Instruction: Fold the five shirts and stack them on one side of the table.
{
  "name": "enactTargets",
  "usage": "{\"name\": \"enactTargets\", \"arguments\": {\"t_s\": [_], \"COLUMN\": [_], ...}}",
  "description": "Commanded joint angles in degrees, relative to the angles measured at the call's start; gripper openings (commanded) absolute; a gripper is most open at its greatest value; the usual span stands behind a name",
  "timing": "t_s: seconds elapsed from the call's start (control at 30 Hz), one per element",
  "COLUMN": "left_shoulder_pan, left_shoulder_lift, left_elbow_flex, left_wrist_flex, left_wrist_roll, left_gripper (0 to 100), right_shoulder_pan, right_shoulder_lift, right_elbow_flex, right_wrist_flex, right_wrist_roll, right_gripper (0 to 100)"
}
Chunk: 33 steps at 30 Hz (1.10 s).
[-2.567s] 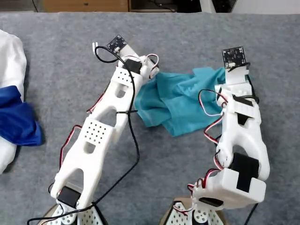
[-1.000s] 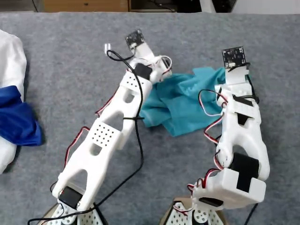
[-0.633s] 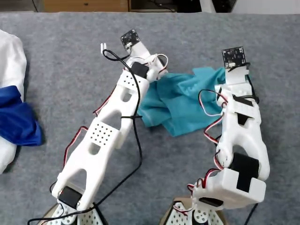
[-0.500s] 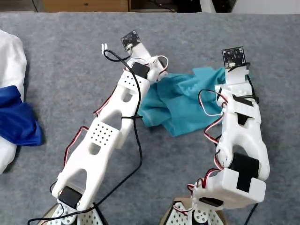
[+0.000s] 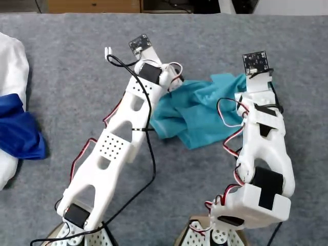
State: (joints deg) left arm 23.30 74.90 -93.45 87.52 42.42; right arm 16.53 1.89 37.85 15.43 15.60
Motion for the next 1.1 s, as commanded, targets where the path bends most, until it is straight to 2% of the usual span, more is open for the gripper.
{"name": "enactTargets", "arguments": {"t_s": [0.0, 0.13, 0.3, 0.4, 0.63, 1.07], "left_shoulder_pan": [2.29, 3.96, 2.20, 0.44, -0.79, 1.58], "left_shoulder_lift": [-0.92, 1.27, 2.51, 2.51, 2.42, 2.59], "left_elbow_flex": [-2.37, -1.67, -2.37, -2.11, -2.37, -2.02], "left_wrist_flex": [-3.16, -7.38, -10.64, -12.31, -9.85, -11.96], "left_wrist_roll": [0.00, 0.00, 0.00, 0.00, -0.35, -0.18], "left_gripper": [24, 24, 11, 8, 17, 18], "right_shoulder_pan": [0.84, 0.84, 0.84, 0.84, 0.84, 0.84], "right_shoulder_lift": [-0.13, -0.13, -0.13, -0.13, -0.13, -0.13], "right_elbow_flex": [-1.71, -1.71, -1.71, -1.71, -1.71, -1.71], "right_wrist_flex": [-0.53, -0.53, -0.53, -0.53, -0.53, -0.53], "right_wrist_roll": [-0.44, -0.44, -0.44, -0.44, -0.44, -0.44], "right_gripper": [0.5, 0.5, 0.5, 0.5, 0.5, 0.5]}}
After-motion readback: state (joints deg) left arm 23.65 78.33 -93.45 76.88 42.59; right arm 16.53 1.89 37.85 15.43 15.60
